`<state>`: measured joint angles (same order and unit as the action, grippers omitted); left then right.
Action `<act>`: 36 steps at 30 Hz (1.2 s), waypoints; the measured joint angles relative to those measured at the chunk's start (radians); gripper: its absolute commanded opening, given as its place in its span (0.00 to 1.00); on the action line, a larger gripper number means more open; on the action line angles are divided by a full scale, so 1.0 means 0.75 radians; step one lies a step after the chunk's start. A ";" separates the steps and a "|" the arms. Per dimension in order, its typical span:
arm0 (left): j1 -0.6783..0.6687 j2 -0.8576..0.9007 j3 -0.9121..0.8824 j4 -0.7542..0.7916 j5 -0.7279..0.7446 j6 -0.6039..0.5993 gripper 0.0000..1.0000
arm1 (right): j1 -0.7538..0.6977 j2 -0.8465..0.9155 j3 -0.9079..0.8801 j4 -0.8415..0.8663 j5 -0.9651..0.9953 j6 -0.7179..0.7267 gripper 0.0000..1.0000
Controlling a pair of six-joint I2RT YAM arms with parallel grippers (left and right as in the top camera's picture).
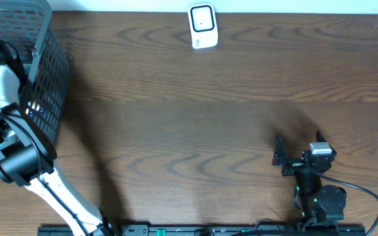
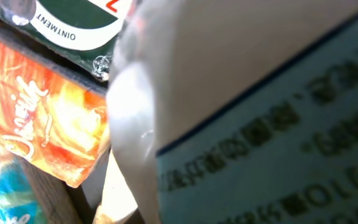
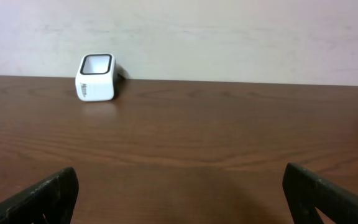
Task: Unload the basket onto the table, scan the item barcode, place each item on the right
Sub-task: 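Grasp the white-and-yellow snack bag in the basket with the left gripper, then carry the snack bag with the left gripper to the white scanner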
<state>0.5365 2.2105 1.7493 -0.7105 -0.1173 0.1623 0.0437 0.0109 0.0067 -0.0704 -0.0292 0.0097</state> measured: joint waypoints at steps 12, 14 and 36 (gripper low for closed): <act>0.083 -0.278 -0.048 0.110 0.195 -0.477 0.07 | 0.000 0.001 0.000 0.000 0.000 0.000 0.99; 0.109 -0.430 -0.047 0.145 0.219 -0.539 0.07 | 0.000 0.001 0.000 0.000 0.000 0.000 0.99; -0.279 -0.945 -0.043 0.388 0.986 -0.890 0.07 | 0.000 0.001 0.000 0.000 -0.001 0.000 0.99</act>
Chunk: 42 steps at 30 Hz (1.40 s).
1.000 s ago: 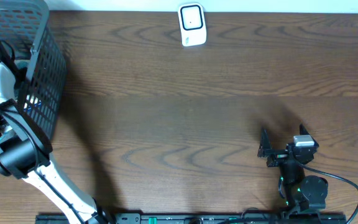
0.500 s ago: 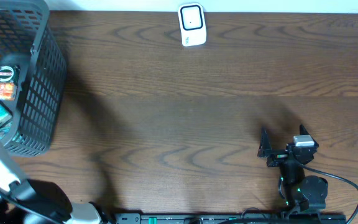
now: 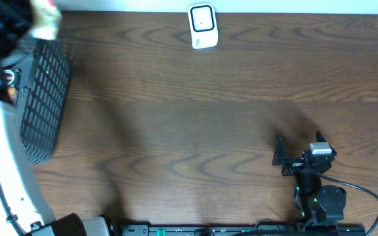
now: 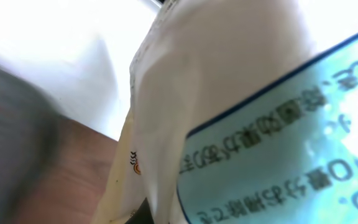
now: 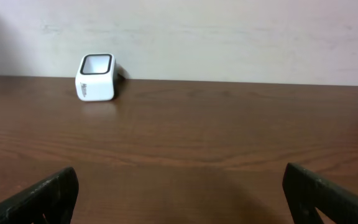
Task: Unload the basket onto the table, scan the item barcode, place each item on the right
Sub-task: 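Carry the snack bag with the left gripper to the white scanner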
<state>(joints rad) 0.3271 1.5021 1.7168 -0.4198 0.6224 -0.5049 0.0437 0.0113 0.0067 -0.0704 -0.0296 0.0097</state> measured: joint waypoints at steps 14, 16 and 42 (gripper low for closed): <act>-0.790 0.360 -0.010 -0.340 -0.718 -0.054 0.07 | 0.000 0.000 0.000 0.000 0.000 0.000 0.99; -0.878 0.456 -0.012 -0.342 -0.815 -0.082 0.07 | 0.000 -0.001 0.000 0.000 0.000 0.000 0.99; -1.000 0.601 0.003 -0.191 -0.978 0.026 0.08 | 0.000 0.000 0.000 0.000 0.001 0.000 0.99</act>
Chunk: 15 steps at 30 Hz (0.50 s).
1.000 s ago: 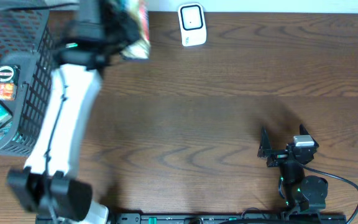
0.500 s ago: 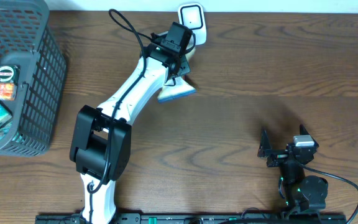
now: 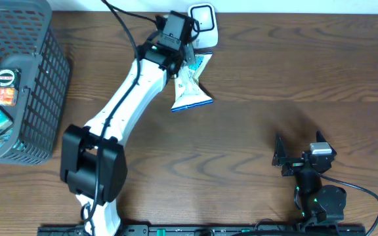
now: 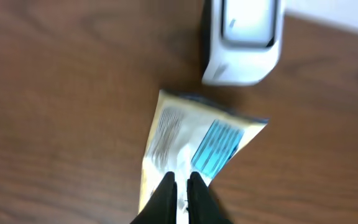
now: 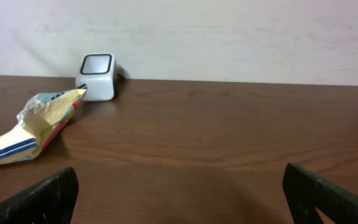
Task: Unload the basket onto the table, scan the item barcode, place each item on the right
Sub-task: 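Carry the snack bag with the left gripper to the white scanner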
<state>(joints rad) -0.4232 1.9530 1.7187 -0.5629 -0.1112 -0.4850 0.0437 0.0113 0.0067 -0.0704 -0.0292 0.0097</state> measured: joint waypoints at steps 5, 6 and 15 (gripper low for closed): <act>-0.008 0.009 0.001 0.039 0.007 0.020 0.08 | 0.000 0.000 0.000 0.000 0.000 0.000 0.99; -0.013 0.020 0.001 0.039 0.008 0.020 0.08 | 0.000 0.000 0.000 0.000 0.000 0.000 0.99; -0.083 0.392 0.000 0.064 0.080 0.024 0.08 | 0.000 0.000 0.000 0.000 0.000 0.000 0.99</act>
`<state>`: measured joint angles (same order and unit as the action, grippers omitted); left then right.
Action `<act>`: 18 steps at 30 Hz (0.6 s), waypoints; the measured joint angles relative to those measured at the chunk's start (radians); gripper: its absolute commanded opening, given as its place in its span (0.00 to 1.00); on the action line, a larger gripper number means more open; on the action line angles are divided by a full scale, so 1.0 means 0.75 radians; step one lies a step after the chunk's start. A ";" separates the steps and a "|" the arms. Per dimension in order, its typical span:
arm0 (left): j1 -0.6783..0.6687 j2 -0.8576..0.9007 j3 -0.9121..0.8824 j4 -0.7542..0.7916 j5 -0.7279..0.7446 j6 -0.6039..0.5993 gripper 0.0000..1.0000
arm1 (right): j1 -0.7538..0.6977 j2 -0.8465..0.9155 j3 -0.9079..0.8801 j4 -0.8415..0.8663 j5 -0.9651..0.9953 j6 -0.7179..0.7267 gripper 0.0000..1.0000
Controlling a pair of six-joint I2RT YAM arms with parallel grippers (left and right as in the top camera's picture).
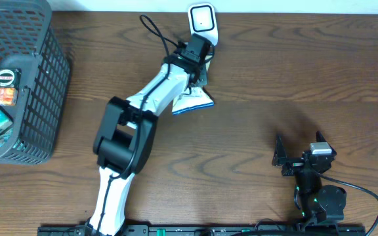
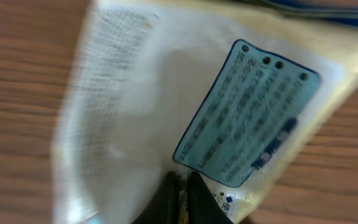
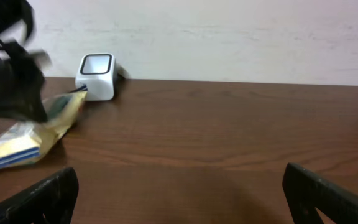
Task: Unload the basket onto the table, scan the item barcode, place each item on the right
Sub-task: 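Carry the snack bag with the left gripper to the white scanner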
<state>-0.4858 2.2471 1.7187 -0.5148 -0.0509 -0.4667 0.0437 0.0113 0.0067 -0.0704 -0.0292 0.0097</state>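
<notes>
A cream snack pouch [image 1: 193, 99] with a blue label [image 2: 248, 118] lies on the table just in front of the white scanner [image 1: 202, 25]. My left gripper [image 1: 194, 80] is over the pouch, shut on a pinch of its film. In the left wrist view the pouch [image 2: 129, 124] fills the frame and the left gripper [image 2: 180, 182] shows its two dark fingers pressed together on it. From the right wrist view I see the scanner [image 3: 96, 76], the pouch [image 3: 27, 135] and the blurred left arm [image 3: 8, 74]. My right gripper [image 1: 279, 157] rests open at the front right, nothing between its fingers [image 3: 45, 196].
A dark wire basket [image 1: 44, 92] stands at the far left with several packaged items inside. The right arm's base and cable sit at the front right edge. The table's back edge meets a white wall right behind the scanner.
My left wrist has moved closer to the pouch and toward the scanner. The pouch now fills the wrist view and the scanner has dropped out of it. The right arm has not moved.
My left gripper was down in the basket with the pouch against its camera. Then it was high above the basket, still holding the pouch. Then the pouch was at the table in front of the scanner, and now the gripper is pressed closer over it there.
</notes>
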 measured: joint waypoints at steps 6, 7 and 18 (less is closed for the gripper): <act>-0.035 0.002 0.000 -0.013 0.001 0.051 0.07 | 0.000 0.000 0.000 0.000 0.000 0.000 0.99; -0.036 -0.011 0.000 -0.020 0.005 0.056 0.08 | 0.000 0.000 0.000 0.000 0.000 0.000 0.99; -0.039 -0.363 0.013 -0.322 0.025 0.070 0.08 | 0.000 0.000 0.000 0.000 0.000 0.000 0.99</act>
<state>-0.5152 1.9747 1.7283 -0.7563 -0.0319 -0.4145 0.0437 0.0113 0.0067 -0.0704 -0.0292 0.0097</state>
